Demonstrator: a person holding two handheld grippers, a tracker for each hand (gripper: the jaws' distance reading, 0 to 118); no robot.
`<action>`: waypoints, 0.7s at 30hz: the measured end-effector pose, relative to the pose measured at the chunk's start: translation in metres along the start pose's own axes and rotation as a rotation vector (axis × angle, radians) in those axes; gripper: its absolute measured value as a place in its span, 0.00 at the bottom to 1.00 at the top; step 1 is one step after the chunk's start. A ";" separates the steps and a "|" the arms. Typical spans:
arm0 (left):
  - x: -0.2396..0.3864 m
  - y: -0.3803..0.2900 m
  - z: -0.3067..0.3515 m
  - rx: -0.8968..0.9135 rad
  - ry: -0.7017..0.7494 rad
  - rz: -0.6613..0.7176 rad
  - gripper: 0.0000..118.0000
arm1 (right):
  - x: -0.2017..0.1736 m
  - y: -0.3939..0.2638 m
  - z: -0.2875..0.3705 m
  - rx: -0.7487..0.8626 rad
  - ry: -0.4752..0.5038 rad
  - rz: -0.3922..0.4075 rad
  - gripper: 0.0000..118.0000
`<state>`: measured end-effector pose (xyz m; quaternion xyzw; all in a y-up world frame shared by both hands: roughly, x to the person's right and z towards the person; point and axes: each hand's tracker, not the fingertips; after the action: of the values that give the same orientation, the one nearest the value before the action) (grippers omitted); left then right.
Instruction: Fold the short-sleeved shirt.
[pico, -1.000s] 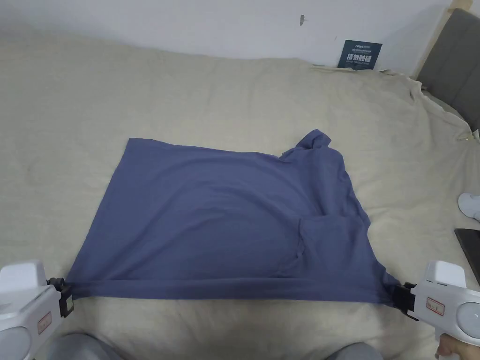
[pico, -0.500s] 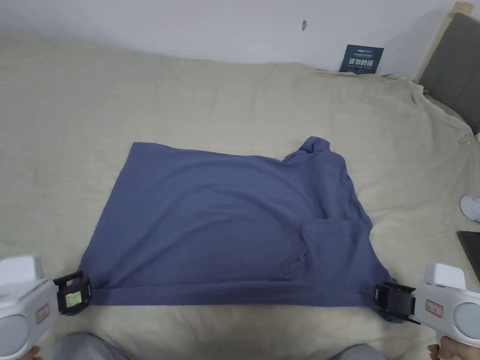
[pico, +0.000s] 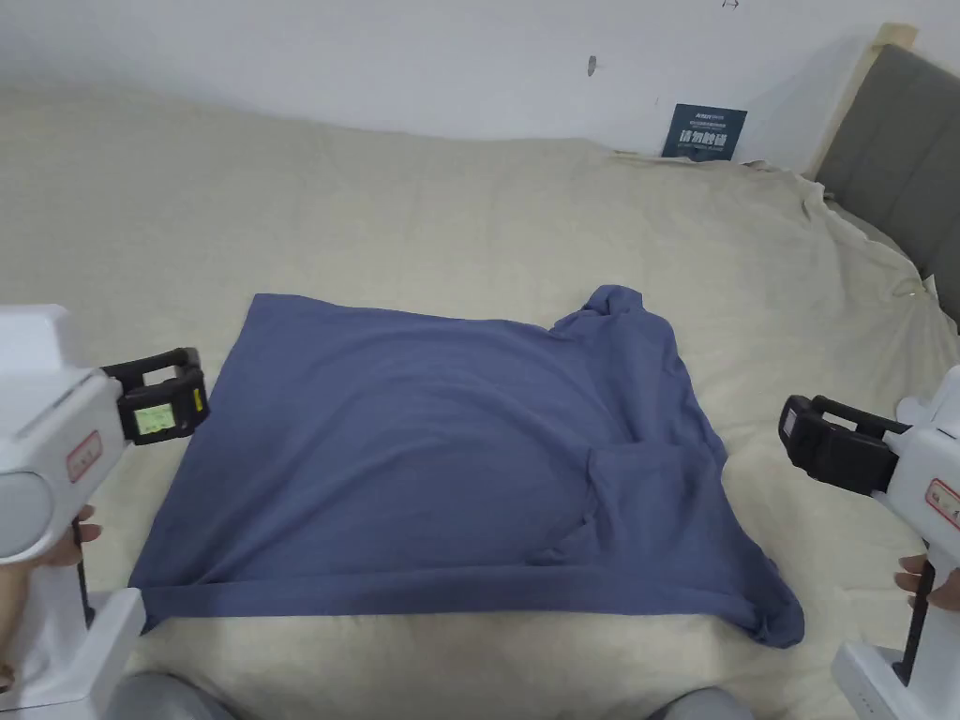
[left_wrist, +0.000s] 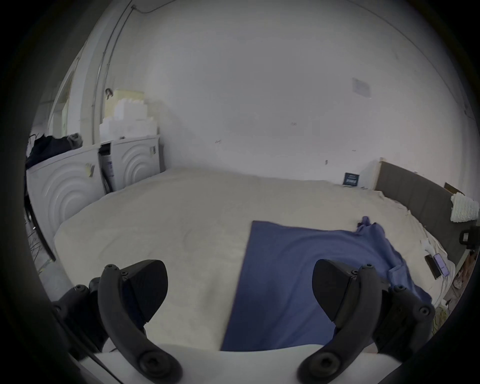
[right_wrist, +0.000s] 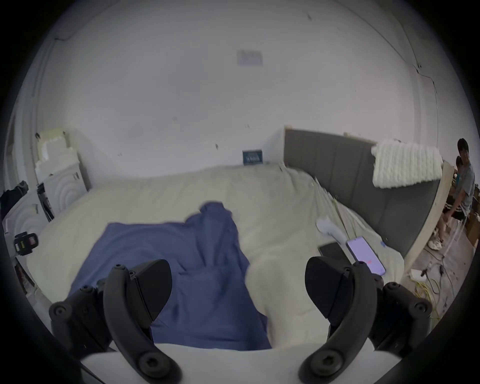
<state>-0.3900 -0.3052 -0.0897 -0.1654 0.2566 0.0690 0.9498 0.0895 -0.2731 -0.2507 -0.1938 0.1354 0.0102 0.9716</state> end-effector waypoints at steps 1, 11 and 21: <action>0.006 -0.002 0.000 0.009 -0.016 -0.008 0.96 | -0.005 -0.002 0.003 0.024 0.007 0.002 0.89; 0.040 -0.036 0.012 0.048 -0.066 -0.061 0.02 | -0.025 -0.037 0.007 0.091 0.043 0.001 0.19; 0.031 -0.034 0.017 0.057 -0.073 -0.019 0.00 | -0.029 -0.051 0.005 0.072 0.052 -0.007 0.00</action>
<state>-0.3482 -0.3299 -0.0825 -0.1380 0.2219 0.0584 0.9635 0.0665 -0.3172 -0.2197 -0.1595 0.1601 -0.0030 0.9741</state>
